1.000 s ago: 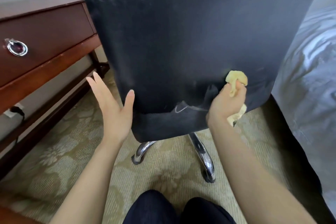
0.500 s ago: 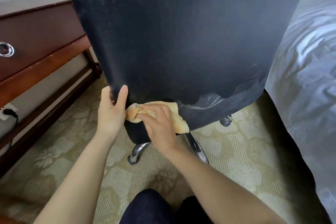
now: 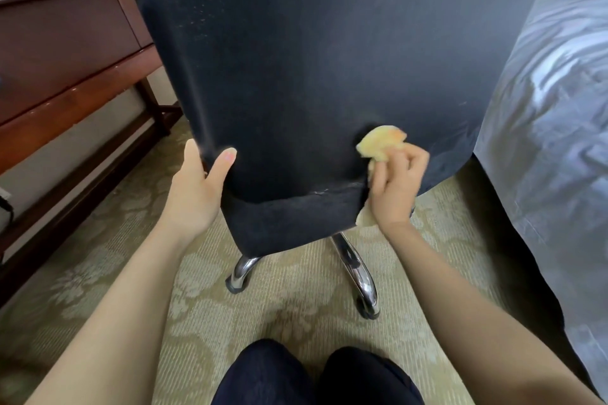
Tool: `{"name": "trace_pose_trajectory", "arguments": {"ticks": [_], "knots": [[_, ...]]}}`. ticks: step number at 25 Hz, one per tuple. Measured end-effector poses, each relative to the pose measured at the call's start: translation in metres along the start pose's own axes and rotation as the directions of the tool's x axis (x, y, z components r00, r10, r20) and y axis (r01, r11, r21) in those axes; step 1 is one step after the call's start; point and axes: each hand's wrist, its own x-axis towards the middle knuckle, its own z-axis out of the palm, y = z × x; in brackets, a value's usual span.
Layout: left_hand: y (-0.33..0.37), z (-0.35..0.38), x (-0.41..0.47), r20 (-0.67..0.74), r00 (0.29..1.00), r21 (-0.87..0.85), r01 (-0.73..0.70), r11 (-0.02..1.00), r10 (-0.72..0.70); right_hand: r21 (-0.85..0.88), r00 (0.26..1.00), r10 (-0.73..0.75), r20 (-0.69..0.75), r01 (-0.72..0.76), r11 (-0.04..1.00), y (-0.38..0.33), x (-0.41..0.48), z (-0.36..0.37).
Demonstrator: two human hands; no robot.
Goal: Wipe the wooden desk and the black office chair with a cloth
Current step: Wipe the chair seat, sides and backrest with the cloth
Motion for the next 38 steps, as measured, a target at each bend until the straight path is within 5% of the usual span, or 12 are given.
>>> {"name": "trace_pose_trajectory", "arguments": {"ticks": [3,6,8,10,19,22,24,26,28,33,36,38], "knots": [[0.002,0.004,-0.004,-0.033,0.999,0.022,-0.012,1.0,0.013,-0.029,0.926,0.253,-0.28,-0.272,0.962,0.026,0.036,-0.009],[0.004,0.006,-0.006,-0.029,0.999,0.032,-0.019,0.999,0.02,0.032,0.685,0.661,-0.305,-0.686,0.726,0.059,0.069,-0.025],[0.003,0.005,-0.005,-0.025,0.999,0.017,-0.025,1.0,0.025,0.147,0.599,0.774,-0.206,-0.763,0.63,0.069,0.089,-0.034],[0.001,0.004,-0.004,-0.018,0.999,0.006,-0.032,0.999,0.032,0.177,0.569,0.773,-0.28,-0.761,0.624,0.06,0.108,-0.035],[-0.003,0.005,0.001,0.041,0.999,-0.044,-0.031,0.999,0.033,-0.022,0.934,0.128,-0.335,-0.144,0.989,-0.025,0.068,-0.009],[-0.003,0.006,0.001,0.045,0.999,-0.047,-0.024,0.999,0.026,0.007,0.977,-0.105,-0.186,0.108,0.994,-0.057,0.021,0.006],[-0.003,0.006,0.001,0.039,0.999,-0.036,-0.027,0.999,0.028,-0.099,0.973,-0.223,0.056,0.228,0.969,-0.07,-0.004,0.019],[-0.004,0.008,0.0,0.012,0.999,-0.012,-0.037,0.999,0.037,-0.135,0.846,-0.471,0.251,0.513,0.848,-0.073,-0.027,0.032],[-0.005,0.009,-0.002,-0.033,0.999,0.008,-0.043,0.999,0.044,0.008,0.592,-0.732,0.337,0.776,0.631,-0.063,-0.049,0.04],[-0.006,0.012,-0.005,-0.089,0.995,0.044,-0.032,0.999,0.036,0.095,0.23,-0.784,0.576,0.934,0.344,-0.021,-0.078,0.041],[-0.005,0.012,-0.004,-0.092,0.995,0.063,-0.04,0.997,0.046,0.146,0.157,-0.746,0.648,0.935,0.323,-0.029,-0.072,0.033],[-0.005,0.011,-0.005,-0.093,0.994,0.072,-0.054,0.996,0.061,0.11,0.263,-0.752,0.605,0.907,0.406,-0.053,-0.059,0.036]]}}
